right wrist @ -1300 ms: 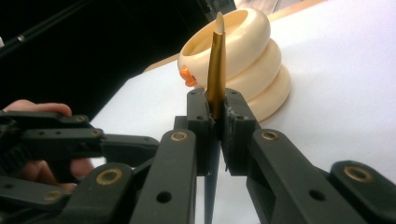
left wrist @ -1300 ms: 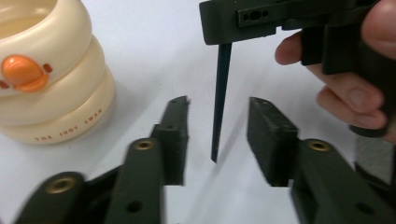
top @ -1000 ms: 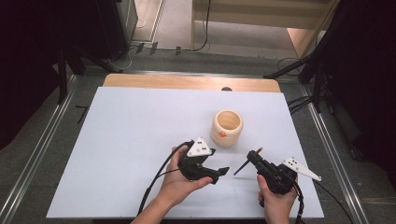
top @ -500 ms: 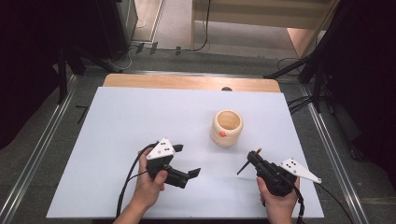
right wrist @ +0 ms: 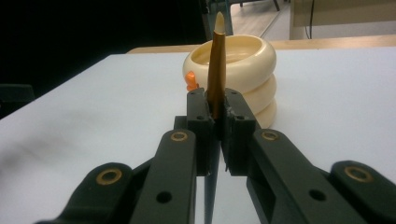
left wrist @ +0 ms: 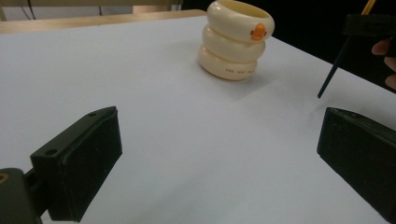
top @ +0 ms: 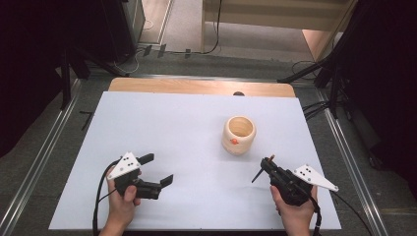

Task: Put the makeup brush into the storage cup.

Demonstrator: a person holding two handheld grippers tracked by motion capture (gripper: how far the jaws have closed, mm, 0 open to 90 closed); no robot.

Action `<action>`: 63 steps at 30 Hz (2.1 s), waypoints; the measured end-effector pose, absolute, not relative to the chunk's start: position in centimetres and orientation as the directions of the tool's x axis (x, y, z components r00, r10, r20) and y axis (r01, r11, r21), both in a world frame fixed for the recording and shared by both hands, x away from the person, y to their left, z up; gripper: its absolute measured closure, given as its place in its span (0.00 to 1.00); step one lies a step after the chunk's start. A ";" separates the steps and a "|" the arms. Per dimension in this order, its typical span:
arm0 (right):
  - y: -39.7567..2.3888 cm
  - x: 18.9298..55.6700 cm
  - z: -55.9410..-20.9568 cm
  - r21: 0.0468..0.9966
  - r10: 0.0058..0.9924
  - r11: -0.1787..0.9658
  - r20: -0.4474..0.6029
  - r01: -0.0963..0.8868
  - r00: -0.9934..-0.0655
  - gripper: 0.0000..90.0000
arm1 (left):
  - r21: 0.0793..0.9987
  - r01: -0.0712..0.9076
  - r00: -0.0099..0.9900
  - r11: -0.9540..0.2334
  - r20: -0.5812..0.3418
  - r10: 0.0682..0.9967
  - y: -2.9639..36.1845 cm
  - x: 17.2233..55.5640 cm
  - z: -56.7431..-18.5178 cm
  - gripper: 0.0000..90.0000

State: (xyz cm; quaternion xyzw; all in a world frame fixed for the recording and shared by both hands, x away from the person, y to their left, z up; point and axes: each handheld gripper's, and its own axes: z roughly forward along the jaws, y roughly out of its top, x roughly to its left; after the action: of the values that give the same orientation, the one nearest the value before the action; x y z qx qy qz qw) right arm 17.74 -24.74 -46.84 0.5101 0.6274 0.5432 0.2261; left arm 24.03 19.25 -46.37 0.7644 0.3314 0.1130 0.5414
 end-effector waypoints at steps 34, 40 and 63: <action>-24.2 19.9 -43.0 0.920 0.868 -0.038 0.225 0.391 -0.443 0.94 | 0.962 0.274 0.601 -0.011 -0.162 0.783 28.6 23.2 -47.4 0.00; -24.0 20.7 -42.0 0.920 0.865 -0.038 0.226 0.389 -0.448 0.94 | 0.960 0.278 0.583 -0.002 -0.167 0.795 29.3 23.5 -47.8 0.00; -23.1 22.9 -38.9 0.942 0.867 -0.038 0.198 0.335 -0.456 0.94 | 0.962 0.265 0.567 -0.058 -0.107 0.817 28.9 23.5 -48.7 0.00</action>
State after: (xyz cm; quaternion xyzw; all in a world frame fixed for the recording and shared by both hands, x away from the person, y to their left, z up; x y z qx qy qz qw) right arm 22.92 -23.06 -38.87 0.4623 0.6501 0.5528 0.2410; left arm 23.54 28.86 -48.66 0.6846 0.3952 0.2460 0.5609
